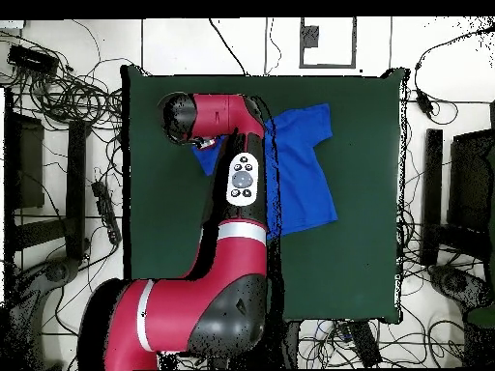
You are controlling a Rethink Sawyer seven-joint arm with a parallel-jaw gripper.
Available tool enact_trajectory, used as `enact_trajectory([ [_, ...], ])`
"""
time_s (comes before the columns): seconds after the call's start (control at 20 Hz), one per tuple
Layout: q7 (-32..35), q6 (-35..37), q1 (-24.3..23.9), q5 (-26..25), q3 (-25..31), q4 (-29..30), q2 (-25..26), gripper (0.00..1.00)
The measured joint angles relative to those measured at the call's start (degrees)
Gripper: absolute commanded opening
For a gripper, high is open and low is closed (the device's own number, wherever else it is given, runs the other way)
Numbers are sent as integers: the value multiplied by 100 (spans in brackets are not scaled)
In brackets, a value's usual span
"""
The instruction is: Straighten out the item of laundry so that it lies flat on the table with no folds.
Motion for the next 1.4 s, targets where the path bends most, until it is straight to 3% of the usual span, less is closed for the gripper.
enact_trajectory([
  [0.45,-1,10,-48,106,45,11,3,100],
  [0.5,0,-1,-54,120,57,11,3,0],
  [0.9,0,-305,-104,275,163,57,-8,0],
  [1.4,0,-702,-369,959,470,666,-199,0],
])
